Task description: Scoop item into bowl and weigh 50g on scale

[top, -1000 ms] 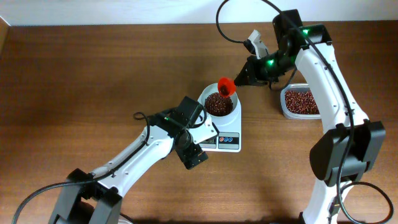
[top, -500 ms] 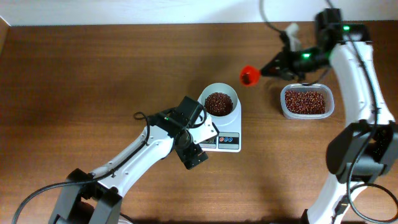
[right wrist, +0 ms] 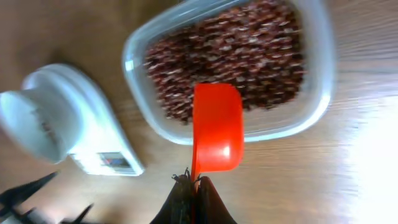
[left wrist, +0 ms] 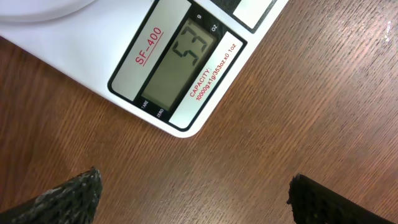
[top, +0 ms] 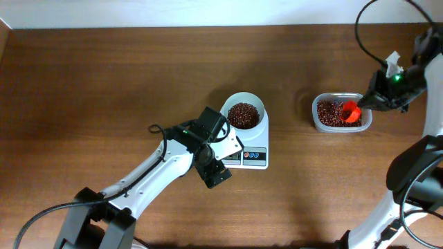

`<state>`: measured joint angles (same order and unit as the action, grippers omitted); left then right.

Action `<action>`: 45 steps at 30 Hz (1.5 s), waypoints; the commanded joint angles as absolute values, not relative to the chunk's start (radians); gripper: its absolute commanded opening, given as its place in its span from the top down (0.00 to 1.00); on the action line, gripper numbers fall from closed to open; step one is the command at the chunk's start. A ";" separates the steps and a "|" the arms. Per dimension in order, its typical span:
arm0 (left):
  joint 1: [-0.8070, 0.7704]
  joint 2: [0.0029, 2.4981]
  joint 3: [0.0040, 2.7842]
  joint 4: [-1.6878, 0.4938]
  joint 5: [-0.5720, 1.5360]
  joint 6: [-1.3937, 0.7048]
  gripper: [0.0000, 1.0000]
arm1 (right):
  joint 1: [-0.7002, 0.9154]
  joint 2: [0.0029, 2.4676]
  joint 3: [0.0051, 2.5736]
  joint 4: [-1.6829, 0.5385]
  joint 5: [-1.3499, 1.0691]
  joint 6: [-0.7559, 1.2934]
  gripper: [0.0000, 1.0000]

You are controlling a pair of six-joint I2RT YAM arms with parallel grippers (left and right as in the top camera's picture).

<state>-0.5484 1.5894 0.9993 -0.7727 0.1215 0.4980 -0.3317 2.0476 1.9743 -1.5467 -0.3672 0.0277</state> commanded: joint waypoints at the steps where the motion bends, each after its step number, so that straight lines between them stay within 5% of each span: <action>1: -0.547 1.578 0.995 -0.771 0.135 0.514 0.01 | -0.251 2.027 1.993 -1.515 -0.148 0.114 0.96; 23: -0.547 1.578 0.995 -0.771 0.135 0.514 0.01 | 0.072 2.038 1.993 -1.417 0.379 0.168 0.96; 38: -0.547 1.578 0.995 -0.771 0.135 0.514 0.01 | 0.183 2.038 2.361 -1.505 -0.279 -0.095 0.96; 45: -0.547 1.578 0.995 -0.771 0.135 0.514 0.01 | 0.371 2.101 2.300 -1.488 -0.265 -0.209 0.96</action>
